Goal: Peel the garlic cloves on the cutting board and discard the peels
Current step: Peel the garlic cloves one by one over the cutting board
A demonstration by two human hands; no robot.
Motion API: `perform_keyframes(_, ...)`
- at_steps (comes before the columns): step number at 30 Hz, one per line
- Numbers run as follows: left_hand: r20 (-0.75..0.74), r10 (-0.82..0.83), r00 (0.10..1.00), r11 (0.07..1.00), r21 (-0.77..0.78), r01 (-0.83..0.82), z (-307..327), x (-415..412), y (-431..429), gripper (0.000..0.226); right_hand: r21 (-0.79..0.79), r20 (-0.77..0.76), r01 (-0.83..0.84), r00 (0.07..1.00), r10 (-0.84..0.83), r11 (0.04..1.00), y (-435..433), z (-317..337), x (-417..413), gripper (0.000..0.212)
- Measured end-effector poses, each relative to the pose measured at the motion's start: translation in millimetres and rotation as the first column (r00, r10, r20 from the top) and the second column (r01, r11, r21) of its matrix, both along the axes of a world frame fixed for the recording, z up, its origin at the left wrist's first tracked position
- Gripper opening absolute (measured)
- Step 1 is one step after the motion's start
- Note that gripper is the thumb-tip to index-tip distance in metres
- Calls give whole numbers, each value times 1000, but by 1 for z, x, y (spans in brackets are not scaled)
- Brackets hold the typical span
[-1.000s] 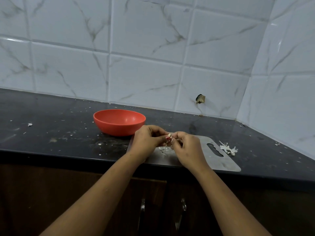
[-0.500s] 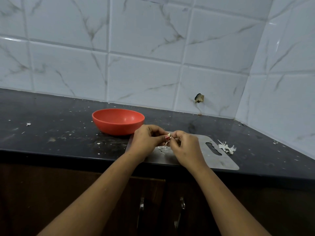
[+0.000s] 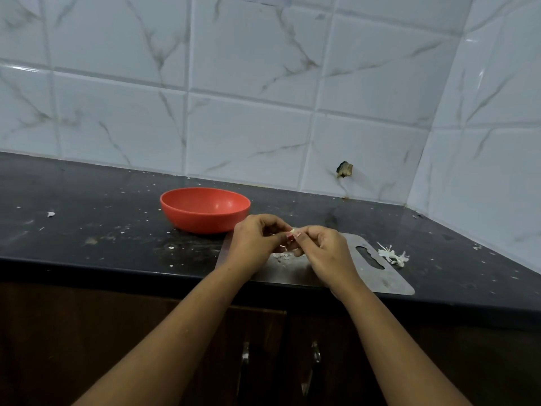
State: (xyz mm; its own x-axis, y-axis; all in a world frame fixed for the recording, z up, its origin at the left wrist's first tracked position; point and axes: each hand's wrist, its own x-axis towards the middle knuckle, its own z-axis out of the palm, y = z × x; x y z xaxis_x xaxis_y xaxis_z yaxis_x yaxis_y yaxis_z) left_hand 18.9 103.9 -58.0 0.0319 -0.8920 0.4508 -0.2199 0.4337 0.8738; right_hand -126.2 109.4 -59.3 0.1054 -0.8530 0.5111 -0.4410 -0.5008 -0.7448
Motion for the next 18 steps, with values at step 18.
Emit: perform_keyframes(18,85,2,996,997,-79,4,-1,0,-1,8,4,-27,9,1000,-9,1000,0,0,-2,19)
